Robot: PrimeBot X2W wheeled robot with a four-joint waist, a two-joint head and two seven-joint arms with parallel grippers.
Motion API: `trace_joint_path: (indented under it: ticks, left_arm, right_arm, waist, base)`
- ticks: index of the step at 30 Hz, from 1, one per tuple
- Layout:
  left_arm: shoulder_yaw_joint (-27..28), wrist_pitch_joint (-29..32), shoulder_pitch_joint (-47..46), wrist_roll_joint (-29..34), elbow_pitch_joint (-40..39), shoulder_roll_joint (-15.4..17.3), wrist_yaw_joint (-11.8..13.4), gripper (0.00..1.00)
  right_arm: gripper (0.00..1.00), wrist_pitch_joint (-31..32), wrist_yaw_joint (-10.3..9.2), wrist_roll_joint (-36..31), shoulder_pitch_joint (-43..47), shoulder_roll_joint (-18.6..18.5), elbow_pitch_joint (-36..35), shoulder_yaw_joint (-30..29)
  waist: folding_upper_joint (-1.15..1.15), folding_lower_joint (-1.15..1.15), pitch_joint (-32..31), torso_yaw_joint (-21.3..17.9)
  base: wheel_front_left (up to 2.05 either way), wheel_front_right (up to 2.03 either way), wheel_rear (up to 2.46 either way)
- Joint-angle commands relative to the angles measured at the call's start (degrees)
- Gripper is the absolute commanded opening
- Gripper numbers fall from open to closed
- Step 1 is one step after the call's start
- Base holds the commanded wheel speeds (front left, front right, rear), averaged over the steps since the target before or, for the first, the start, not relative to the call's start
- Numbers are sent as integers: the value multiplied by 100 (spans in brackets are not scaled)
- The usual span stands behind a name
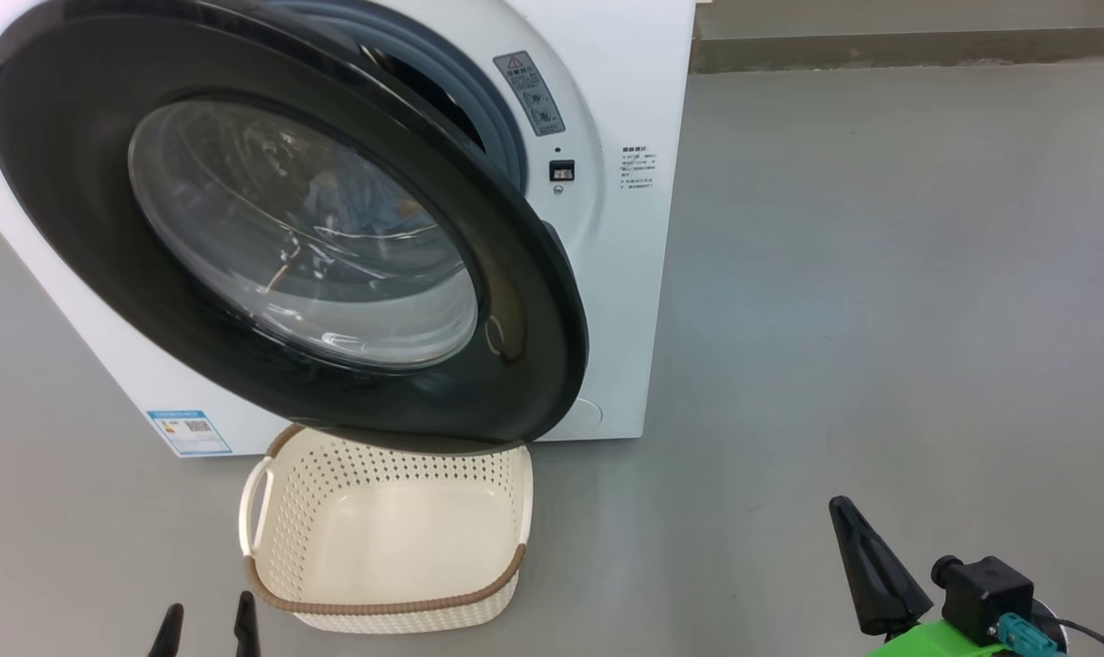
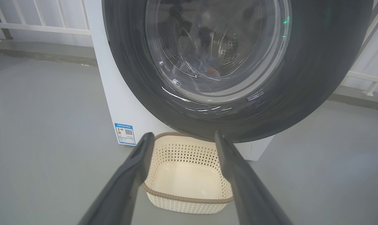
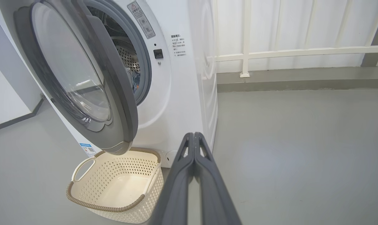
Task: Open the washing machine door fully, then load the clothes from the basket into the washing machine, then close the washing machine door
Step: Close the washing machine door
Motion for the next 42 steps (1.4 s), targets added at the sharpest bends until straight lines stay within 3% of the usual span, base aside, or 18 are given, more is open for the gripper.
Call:
trace_joint_path:
  ticks: [1,9,14,17,23,27,34,42]
  left_arm:
    - [162,-37,-141,-15,-131,21,31,100]
    - [108,-37,-169,-31,-134,21,70,100]
    - [53,-37,-237,-20,-113,21,58,100]
    - [-22,-37,-288,-28,-99,20,48,100]
    - [-236,-37,-449,-178,-108,20,54,100]
    - [-384,-37,-554,-262,-124,20,80,100]
    - [-730,-37,-785,-532,-298,20,159,100]
    - [-1021,-37,-968,-683,-278,20,186,100]
  right_arm:
    - [0,-27,17,72,-114,-6,-157,112]
    - [0,-27,17,437,-957,-6,-1248,57]
    - [0,-27,17,677,-1780,-6,-2156,546]
    - [0,-27,17,765,-2215,-6,-2341,1099]
    - [0,-27,17,1079,-2685,-6,-1525,2354]
    - [0,-27,17,1042,-2788,-6,-830,2623]
    - [0,-27,17,1048,-3080,-6,230,2380]
    - [0,-27,17,856,-3385,-7,622,2087]
  waist:
    - [0,0,3,2]
    - [0,0,71,-32]
    - [0,0,125,-1]
    - [0,0,174,77]
    - [0,0,310,374]
    - [0,0,433,582]
    - [0,0,920,1109]
    - [0,0,1283,1582]
  base:
    - [0,0,0]
    - [0,0,0]
    - [0,0,0]
    - [0,0,0]
    - [0,0,0]
    - [0,0,0]
    - [0,0,0]
    - [0,0,0]
